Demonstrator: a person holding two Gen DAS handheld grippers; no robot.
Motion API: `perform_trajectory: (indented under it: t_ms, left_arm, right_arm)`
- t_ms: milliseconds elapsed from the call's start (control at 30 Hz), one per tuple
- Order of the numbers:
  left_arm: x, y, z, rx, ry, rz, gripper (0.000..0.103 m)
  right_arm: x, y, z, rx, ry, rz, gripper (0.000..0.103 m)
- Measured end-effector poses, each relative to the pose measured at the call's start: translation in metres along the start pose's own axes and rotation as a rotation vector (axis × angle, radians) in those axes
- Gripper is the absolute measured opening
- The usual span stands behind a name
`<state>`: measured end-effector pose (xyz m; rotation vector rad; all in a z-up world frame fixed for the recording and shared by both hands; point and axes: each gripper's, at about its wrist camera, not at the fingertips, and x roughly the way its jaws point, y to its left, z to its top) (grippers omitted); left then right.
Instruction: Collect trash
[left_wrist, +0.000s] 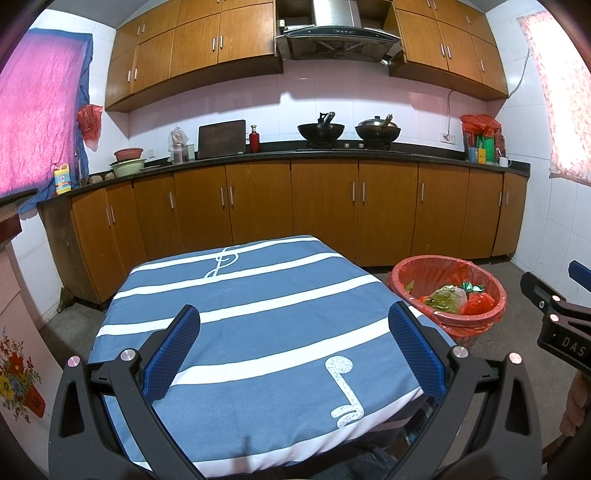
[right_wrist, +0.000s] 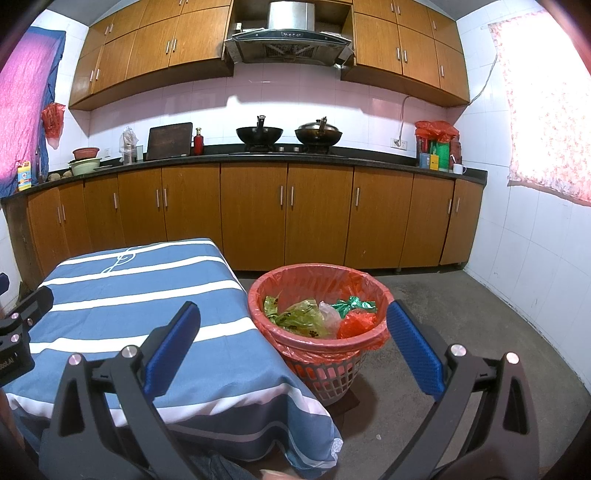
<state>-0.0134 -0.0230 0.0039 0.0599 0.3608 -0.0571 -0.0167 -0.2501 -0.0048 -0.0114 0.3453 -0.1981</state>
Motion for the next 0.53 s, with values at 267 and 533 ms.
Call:
perform_trajectory:
  t_ms: [267,533]
  left_arm:
    - [-0.0012,-0.0063,-0.0009,0.005,-0.008,0.005,0.101]
    - [-0.0013,-0.0058,-0.0014,0.001,-0.007,0.0,0.101]
  right_arm:
    - [0.0001,-0.0002,0.0001,0.001,0.001,0.001,0.099]
    - [0.0,-0.0005,0.0004,0.001,0.0,0.0,0.099]
